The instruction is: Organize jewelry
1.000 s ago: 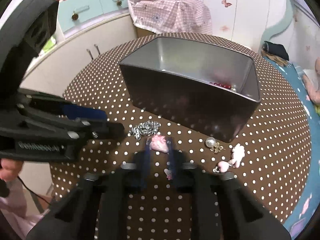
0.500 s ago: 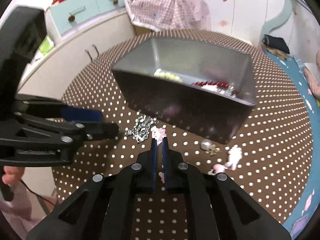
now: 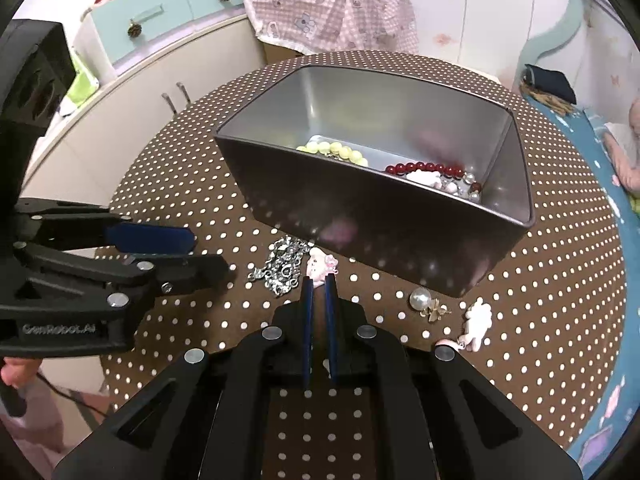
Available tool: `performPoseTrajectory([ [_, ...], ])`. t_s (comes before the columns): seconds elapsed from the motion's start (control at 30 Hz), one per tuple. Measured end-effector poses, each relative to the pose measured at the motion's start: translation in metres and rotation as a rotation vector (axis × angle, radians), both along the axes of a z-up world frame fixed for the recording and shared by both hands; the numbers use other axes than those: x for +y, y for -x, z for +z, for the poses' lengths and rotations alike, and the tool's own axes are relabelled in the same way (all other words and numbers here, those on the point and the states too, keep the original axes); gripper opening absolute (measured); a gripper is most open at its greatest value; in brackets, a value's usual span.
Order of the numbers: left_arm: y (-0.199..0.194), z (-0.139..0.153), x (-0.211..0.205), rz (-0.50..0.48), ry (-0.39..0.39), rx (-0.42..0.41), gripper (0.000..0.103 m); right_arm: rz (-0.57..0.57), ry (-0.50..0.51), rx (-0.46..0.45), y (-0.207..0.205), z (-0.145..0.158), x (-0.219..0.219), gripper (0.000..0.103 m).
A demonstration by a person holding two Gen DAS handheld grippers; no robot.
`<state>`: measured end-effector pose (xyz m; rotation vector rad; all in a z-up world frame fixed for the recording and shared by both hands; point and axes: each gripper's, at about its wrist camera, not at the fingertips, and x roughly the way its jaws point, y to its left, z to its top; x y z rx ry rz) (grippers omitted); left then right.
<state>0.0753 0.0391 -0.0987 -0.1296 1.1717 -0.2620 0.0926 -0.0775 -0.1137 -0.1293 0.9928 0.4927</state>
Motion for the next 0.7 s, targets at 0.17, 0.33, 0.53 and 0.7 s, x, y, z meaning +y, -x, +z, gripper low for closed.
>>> performPoseTrajectory([
  [0.17,0.003,0.000,0.006,0.005,0.005,-0.002,0.039,-0.023,0.005,0.024,-0.001,0.000,0.001,0.008],
  [0.33,0.004,-0.001,0.011,0.004,0.013,0.001,0.039,-0.055,-0.012,0.051,0.000,0.000,-0.002,0.008],
  [0.53,0.005,-0.001,0.014,0.001,0.020,0.000,0.039,-0.073,0.002,0.062,0.001,0.001,0.001,0.008],
  [0.7,0.004,0.000,0.020,0.001,0.028,0.000,0.039,-0.080,-0.003,0.069,0.003,0.004,0.004,0.029],
])
